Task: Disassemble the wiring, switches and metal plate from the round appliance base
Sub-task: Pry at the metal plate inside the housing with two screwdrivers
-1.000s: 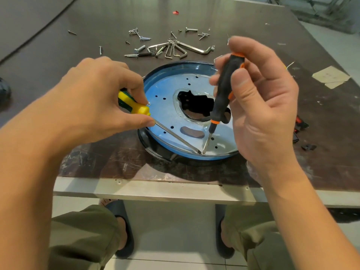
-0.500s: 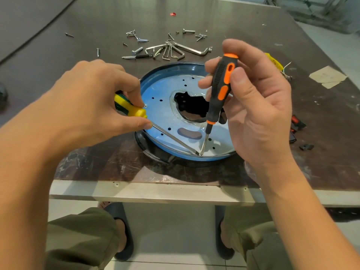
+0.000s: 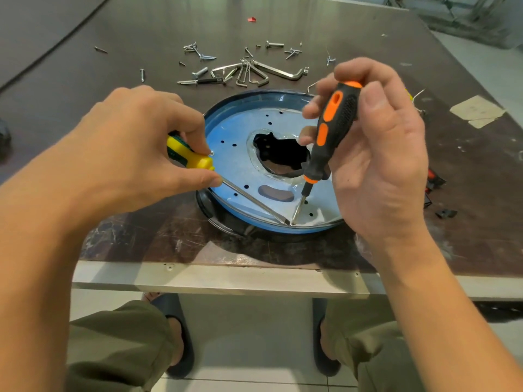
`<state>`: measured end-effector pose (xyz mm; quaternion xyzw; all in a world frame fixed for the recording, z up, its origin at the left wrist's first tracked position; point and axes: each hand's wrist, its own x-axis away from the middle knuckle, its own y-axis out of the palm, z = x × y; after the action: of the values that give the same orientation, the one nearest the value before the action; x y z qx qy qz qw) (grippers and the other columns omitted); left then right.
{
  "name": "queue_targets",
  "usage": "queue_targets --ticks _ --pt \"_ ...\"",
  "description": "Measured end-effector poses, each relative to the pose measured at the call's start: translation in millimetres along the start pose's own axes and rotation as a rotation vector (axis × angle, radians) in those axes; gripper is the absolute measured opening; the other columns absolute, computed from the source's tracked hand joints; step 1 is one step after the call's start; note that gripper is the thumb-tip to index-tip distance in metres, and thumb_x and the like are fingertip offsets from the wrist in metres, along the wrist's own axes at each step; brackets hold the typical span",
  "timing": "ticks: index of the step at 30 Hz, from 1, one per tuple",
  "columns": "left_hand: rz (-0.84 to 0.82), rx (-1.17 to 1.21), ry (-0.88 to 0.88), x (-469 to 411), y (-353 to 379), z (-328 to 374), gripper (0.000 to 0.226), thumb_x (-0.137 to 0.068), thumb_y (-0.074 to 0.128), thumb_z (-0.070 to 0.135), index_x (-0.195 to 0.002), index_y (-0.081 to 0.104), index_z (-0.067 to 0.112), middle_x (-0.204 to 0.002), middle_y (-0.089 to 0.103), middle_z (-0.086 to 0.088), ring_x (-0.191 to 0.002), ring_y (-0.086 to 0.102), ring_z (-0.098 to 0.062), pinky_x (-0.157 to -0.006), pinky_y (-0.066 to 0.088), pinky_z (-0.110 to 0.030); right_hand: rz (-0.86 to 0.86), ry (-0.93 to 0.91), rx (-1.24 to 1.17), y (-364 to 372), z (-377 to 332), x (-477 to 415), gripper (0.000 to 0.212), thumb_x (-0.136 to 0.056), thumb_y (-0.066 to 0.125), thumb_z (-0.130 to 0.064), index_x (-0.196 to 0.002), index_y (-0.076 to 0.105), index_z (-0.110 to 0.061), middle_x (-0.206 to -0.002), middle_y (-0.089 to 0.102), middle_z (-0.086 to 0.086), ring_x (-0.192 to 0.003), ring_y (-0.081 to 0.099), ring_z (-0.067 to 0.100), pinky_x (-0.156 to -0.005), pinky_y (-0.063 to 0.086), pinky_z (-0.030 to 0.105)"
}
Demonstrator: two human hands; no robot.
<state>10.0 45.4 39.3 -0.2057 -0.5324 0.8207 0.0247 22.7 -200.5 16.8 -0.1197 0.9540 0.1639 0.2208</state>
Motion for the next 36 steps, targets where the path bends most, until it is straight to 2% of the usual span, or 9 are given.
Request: queue_targets --ticks 3,8,13,16,19,23,29,33,36 --pt "-0.002 0.005 -0.005 -0.3 0.1 0.1 0.033 -0.057 0.072 0.066 -0.071 0.067 0.037 -0.073 0.057 0.016 -0.071 0.051 -0.005 -0.06 0.037 -0.032 0.028 -0.063 0.079 1.5 0.5 -0.2 0.015 -0.101 0.063 -0.015 -0.114 0.059 -0.01 -0.098 0.059 0.01 -0.086 0.054 0.031 -0.08 0.045 0.046" --pt "-0.001 0.0 0.003 0.2 -0.1 0.1 0.031 -0.06 0.082 0.061 -0.072 0.068 0.035 -0.073 0.056 0.016 -0.075 0.049 -0.003 -0.061 0.034 -0.032 0.03 0.001 -0.014 -3.4 -0.5 1.5 0.027 -0.106 0.038 -0.002 -0.124 0.057 -0.001 -0.102 0.071 0.012 -0.085 0.068 0.025 -0.081 0.052 0.035" --pt "-0.001 0.003 -0.004 -0.1 0.1 -0.1 0.035 -0.06 0.079 0.067 -0.072 0.067 0.036 -0.074 0.056 0.016 -0.075 0.05 -0.004 -0.061 0.036 -0.033 0.036 -0.068 0.106 3.7 0.3 -0.8 0.027 -0.1 0.062 -0.023 -0.119 0.058 -0.005 -0.1 0.057 0.011 -0.088 0.051 0.032 -0.082 0.043 0.046" --pt "-0.01 0.004 0.002 -0.5 0.0 -0.1 0.035 -0.062 0.076 0.069 -0.071 0.066 0.036 -0.074 0.056 0.016 -0.076 0.05 -0.004 -0.061 0.036 -0.033 0.037 -0.079 0.118 -0.5 1.8 1.3 0.021 -0.108 0.044 -0.005 -0.125 0.056 -0.003 -0.104 0.067 0.013 -0.087 0.066 0.027 -0.082 0.052 0.036" --pt "-0.006 0.002 -0.004 -0.8 0.0 0.6 0.032 -0.059 0.072 0.066 -0.069 0.065 0.037 -0.073 0.056 0.016 -0.076 0.05 -0.005 -0.062 0.038 -0.034 0.024 -0.045 0.077 0.2 0.9 2.0 0.025 -0.11 0.036 -0.005 -0.127 0.055 -0.002 -0.107 0.069 0.012 -0.089 0.068 0.025 -0.081 0.053 0.034" --pt "-0.012 -0.001 -0.006 -0.9 0.5 1.1 0.032 -0.056 0.07 0.065 -0.07 0.066 0.036 -0.073 0.056 0.015 -0.074 0.05 -0.01 -0.062 0.04 -0.035 0.039 -0.075 0.125 3.5 1.0 -0.4 0.016 -0.102 0.059 -0.014 -0.117 0.058 -0.008 -0.101 0.058 0.012 -0.091 0.053 0.032 -0.084 0.045 0.045" --pt "-0.009 -0.006 0.014 -1.4 1.2 -0.1 0.031 -0.057 0.07 0.064 -0.07 0.065 0.036 -0.073 0.057 0.014 -0.075 0.045 -0.018 -0.063 0.041 -0.037 0.028 -0.027 0.02 -1.3 0.0 1.8 0.028 -0.106 0.035 -0.003 -0.124 0.055 0.0 -0.105 0.068 0.016 -0.09 0.066 0.029 -0.083 0.052 0.036" --pt "-0.01 0.01 0.02 -1.5 1.6 -1.0 0.032 -0.058 0.072 0.065 -0.071 0.066 0.036 -0.074 0.057 0.014 -0.074 0.05 -0.009 -0.06 0.038 -0.034 0.046 -0.087 0.121 3.7 0.9 -1.0 0.019 -0.099 0.056 -0.01 -0.118 0.06 -0.007 -0.1 0.06 0.003 -0.09 0.053 0.022 -0.082 0.044 0.042" --pt "-0.012 0.011 0.03 -1.4 0.8 -1.4 0.032 -0.059 0.071 0.065 -0.071 0.067 0.035 -0.074 0.057 0.014 -0.074 0.051 -0.006 -0.059 0.036 -0.032 0.03 -0.087 0.123 0.1 2.4 -0.3 0.02 -0.102 0.052 -0.004 -0.121 0.058 -0.004 -0.101 0.061 0.01 -0.089 0.059 0.024 -0.082 0.047 0.037"
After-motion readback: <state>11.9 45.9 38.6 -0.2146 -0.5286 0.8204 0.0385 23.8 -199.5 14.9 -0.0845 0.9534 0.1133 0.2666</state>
